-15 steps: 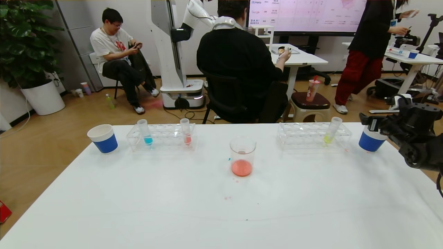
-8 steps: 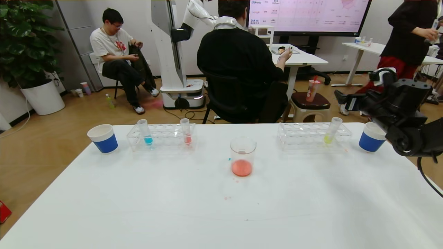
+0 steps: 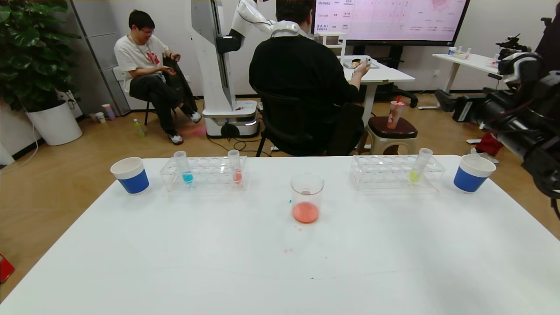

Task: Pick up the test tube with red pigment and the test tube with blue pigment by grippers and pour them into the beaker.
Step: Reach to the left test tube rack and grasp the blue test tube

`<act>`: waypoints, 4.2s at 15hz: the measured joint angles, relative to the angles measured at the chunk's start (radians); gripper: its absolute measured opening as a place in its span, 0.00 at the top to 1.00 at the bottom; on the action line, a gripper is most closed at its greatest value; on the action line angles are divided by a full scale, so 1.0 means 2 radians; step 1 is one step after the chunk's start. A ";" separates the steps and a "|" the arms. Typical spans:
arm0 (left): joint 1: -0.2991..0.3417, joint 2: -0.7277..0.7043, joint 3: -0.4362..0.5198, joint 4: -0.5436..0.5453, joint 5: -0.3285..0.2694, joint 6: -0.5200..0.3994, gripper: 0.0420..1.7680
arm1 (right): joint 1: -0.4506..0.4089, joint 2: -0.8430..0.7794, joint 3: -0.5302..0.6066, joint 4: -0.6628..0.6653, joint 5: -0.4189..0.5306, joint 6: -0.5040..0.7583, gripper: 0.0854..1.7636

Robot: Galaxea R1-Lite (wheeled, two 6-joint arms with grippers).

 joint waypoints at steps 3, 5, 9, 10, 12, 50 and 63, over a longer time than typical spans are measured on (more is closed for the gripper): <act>0.000 0.000 0.000 0.000 0.000 -0.001 0.01 | 0.016 -0.125 0.056 0.051 0.001 -0.002 0.02; 0.000 0.000 0.000 0.000 0.000 0.000 0.01 | 0.036 -0.232 0.085 0.115 0.000 -0.003 0.02; 0.000 0.000 0.000 0.000 0.000 0.000 0.01 | 0.052 -0.424 0.107 0.267 -0.002 -0.005 0.02; 0.000 0.000 0.000 0.000 0.000 0.000 0.01 | 0.049 -0.469 0.109 0.310 -0.002 -0.006 0.02; 0.000 0.000 0.000 0.000 0.000 0.000 0.01 | 0.043 -0.544 0.113 0.380 -0.003 -0.006 0.02; 0.000 0.000 -0.006 0.004 -0.002 0.004 0.01 | 0.024 -0.910 0.523 0.478 0.003 0.001 0.02; 0.000 0.439 -0.228 -0.231 -0.004 0.003 0.01 | 0.024 -0.910 0.523 0.478 0.003 0.001 0.02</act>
